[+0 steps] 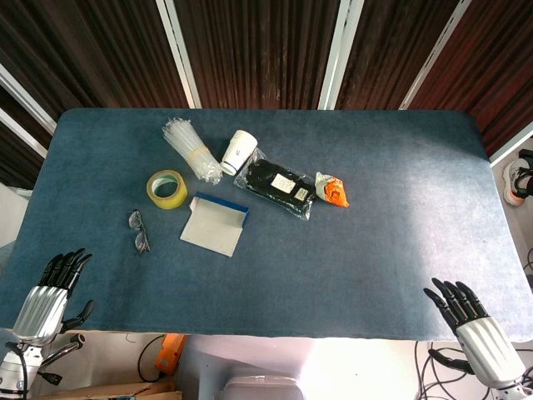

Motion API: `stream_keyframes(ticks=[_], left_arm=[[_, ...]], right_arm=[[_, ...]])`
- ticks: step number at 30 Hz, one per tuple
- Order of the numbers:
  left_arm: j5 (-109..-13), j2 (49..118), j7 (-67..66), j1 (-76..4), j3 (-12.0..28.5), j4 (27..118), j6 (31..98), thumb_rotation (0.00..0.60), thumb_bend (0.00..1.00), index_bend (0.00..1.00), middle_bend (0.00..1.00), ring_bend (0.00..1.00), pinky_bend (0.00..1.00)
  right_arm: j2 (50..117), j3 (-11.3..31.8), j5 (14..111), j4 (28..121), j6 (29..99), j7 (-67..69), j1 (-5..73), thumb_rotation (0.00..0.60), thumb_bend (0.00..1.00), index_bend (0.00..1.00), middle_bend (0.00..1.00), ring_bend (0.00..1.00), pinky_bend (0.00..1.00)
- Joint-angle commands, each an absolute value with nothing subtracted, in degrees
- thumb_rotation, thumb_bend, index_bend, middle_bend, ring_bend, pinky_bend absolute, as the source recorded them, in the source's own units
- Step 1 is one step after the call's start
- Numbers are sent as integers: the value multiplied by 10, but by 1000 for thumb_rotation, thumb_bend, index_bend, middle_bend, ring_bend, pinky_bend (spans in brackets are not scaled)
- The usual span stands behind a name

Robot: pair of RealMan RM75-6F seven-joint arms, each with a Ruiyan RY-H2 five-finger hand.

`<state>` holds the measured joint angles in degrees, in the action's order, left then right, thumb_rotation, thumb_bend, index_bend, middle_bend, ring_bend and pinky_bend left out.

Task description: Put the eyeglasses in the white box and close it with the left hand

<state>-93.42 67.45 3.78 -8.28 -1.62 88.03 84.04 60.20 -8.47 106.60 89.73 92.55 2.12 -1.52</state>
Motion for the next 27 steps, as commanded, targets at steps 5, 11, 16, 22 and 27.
stream_keyframes(ticks=[5,11,16,22,27], left_arm=[[-933,681,29,-96,-18,877,813,600,341,0,0,0,38],[-958,702,33,-125,-11,847,797,600,343,0,0,0,35],[-949,740,73,-196,14,765,712,600,352,0,0,0,27],[-963,848,180,-304,26,524,622,600,377,25,0,0,25],[-975,909,217,-341,10,382,599,600,399,139,0,0,26]], right_arm=[[599,-88,1072,893,939,31,-21,600,190,0,0,0,0],[598,-91,1078,888,942,34,-22,600,191,0,0,0,0],[597,-88,1073,888,942,41,-21,600,191,0,0,0,0],[603,-78,1047,898,917,22,-15,600,190,0,0,0,0],[605,-73,1033,905,902,10,-11,600,190,0,0,0,0]])
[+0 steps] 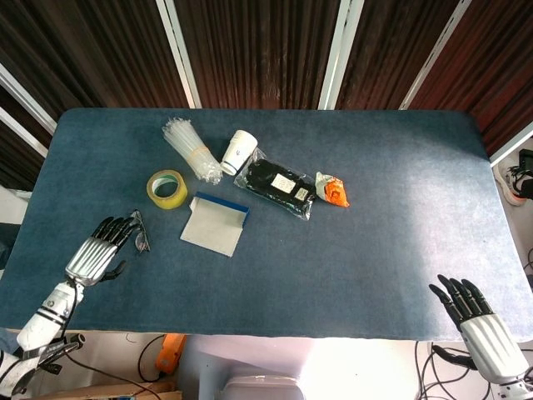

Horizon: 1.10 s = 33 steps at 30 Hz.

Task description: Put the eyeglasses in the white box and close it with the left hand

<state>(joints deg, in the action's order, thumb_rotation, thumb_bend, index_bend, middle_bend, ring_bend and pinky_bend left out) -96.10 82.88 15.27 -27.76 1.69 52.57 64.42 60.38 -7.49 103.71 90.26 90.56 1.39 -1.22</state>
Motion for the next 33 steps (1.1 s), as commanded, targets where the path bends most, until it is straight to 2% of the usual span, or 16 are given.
stream_keyframes(ticks=[1,7,11,22,33], left_arm=[[-976,917,221,-347,7,364,595,600,404,164,0,0,26],[-977,963,244,-376,-11,256,560,600,444,249,0,0,26],[-978,982,253,-384,-23,211,548,600,445,268,0,0,27],[-981,1006,287,-389,-46,173,581,600,426,327,0,0,33],[-969,1024,293,-397,-55,146,551,600,380,486,0,0,48]], right_arm=[[605,-72,1031,906,900,9,-10,600,190,0,0,0,0],[606,-69,1022,911,889,1,-7,600,190,0,0,0,0],[604,-69,1019,912,888,2,-7,600,191,0,0,0,0],[604,-69,1019,914,887,2,-6,600,190,0,0,0,0],[601,-68,1018,910,894,14,-8,600,190,0,0,0,0]])
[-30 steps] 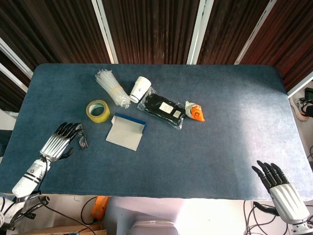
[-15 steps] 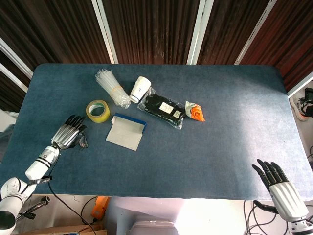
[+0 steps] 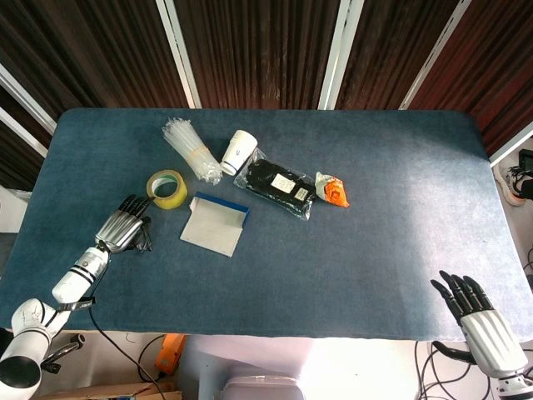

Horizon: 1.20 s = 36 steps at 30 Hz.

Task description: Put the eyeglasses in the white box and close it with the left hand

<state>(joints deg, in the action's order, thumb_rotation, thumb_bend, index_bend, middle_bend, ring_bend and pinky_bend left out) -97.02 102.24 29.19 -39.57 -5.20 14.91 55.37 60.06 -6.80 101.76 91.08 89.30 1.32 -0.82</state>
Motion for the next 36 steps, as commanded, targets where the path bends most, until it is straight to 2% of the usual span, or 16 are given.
stream_keyframes(ticks=[1,15,17,25,32,36], left_arm=[[-969,1025,294,-397,-55,145,550,600,380,480,0,0,47],[-953,1018,280,-396,-57,132,530,600,381,449,0,0,37],[-952,1017,280,-395,-58,133,529,600,383,464,0,0,37],[-947,1021,269,-396,-58,132,528,600,407,634,0,0,37],[-939,1022,261,-394,-53,139,532,600,442,690,23,0,36],[-931,1014,274,-392,-43,166,571,600,450,700,41,0,37]], right_arm=[[600,-68,1018,910,894,14,-9,600,190,0,0,0,0],[601,-69,1019,910,893,12,-9,600,191,0,0,0,0],[602,-69,1020,910,893,11,-9,600,190,0,0,0,0],[602,-70,1023,910,896,11,-10,600,190,0,0,0,0],[600,-70,1025,908,899,17,-10,600,191,0,0,0,0],[600,-71,1027,907,899,18,-10,600,190,0,0,0,0]])
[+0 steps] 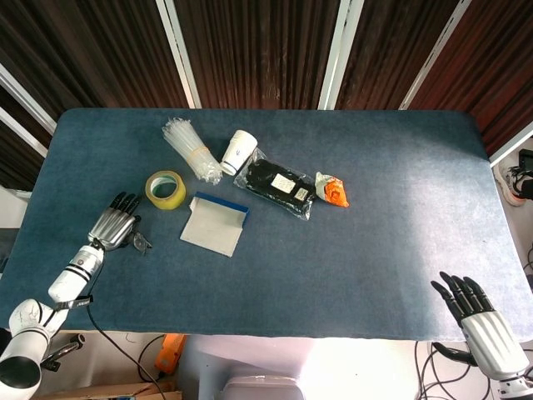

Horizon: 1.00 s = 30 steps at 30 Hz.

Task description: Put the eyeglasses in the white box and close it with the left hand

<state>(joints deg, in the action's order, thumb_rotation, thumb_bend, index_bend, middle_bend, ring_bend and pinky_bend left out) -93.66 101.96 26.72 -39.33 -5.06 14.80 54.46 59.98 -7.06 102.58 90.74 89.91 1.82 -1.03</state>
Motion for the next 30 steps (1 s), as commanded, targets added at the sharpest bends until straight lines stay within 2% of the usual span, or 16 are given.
stream_keyframes(ticks=[1,6,9,13,17,22,30], left_arm=[[-929,1012,272,-392,-39,174,584,600,451,701,43,0,37],[-914,1004,238,-399,-11,240,645,600,461,702,63,0,39],[-899,996,200,-411,17,329,673,600,468,698,75,0,39],[-873,985,107,-428,49,444,663,600,456,696,82,0,35],[-838,992,13,-445,81,512,636,600,455,696,84,0,31],[-795,1039,-107,-474,123,533,624,600,453,696,97,0,28],[-732,1103,-172,-514,161,472,565,600,450,696,99,0,28]], right_arm=[[600,-72,1028,907,899,18,-10,600,191,0,0,0,0],[597,-77,1039,907,902,23,-10,600,190,0,0,0,0],[594,-82,1050,904,905,32,-10,600,190,0,0,0,0],[587,-88,1062,899,914,53,-9,600,190,0,0,0,0],[578,-91,1068,891,926,81,-10,600,190,0,0,0,0],[570,-93,1071,878,944,115,-13,600,190,0,0,0,0],[563,-92,1064,866,956,146,-16,600,190,0,0,0,0]])
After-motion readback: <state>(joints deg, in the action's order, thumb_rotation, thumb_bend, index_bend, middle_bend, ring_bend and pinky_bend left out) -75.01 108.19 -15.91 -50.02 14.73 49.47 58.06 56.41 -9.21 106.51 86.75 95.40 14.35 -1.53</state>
